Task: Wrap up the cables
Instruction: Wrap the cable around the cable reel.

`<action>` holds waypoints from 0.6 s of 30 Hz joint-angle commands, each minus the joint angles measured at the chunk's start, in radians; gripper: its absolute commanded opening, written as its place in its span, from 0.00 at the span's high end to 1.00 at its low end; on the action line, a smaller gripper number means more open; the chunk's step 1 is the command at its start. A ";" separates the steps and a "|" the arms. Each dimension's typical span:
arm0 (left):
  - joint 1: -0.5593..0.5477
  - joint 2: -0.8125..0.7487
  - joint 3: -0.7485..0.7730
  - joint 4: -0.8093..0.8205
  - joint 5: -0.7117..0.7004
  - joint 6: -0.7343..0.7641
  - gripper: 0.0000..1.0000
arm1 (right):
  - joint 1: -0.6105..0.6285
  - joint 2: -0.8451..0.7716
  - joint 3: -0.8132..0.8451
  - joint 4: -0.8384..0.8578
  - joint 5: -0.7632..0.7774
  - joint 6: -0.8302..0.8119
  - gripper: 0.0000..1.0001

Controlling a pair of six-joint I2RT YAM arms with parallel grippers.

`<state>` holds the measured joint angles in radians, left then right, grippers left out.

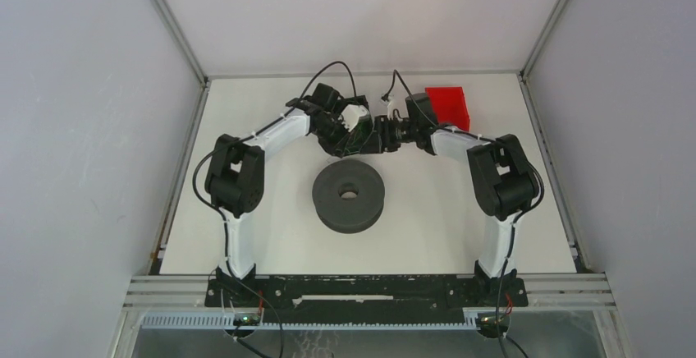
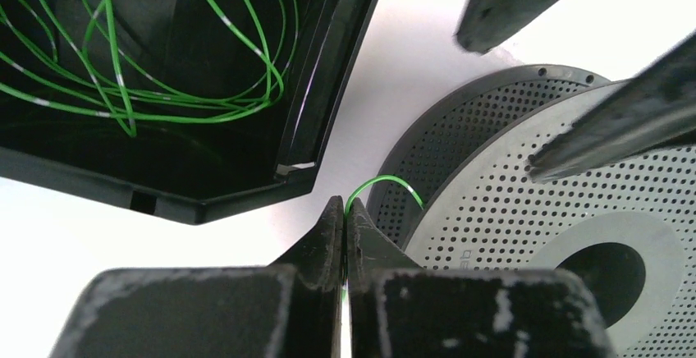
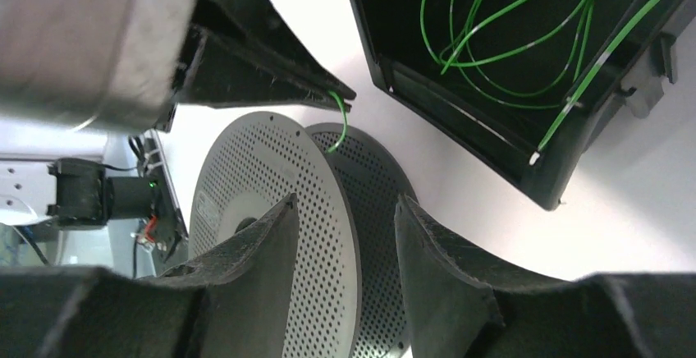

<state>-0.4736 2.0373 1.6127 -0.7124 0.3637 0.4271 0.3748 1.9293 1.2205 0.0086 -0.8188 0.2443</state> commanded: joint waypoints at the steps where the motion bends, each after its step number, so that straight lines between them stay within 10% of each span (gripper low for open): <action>1: -0.005 -0.029 0.023 0.061 0.068 0.007 0.99 | 0.005 0.044 0.014 0.222 -0.056 0.188 0.46; 18: -0.004 -0.034 0.023 0.075 0.110 0.009 1.00 | 0.031 0.135 0.028 0.352 -0.073 0.274 0.51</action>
<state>-0.4736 2.0373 1.6127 -0.6640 0.4343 0.4267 0.3923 2.0613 1.2205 0.2897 -0.8742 0.4969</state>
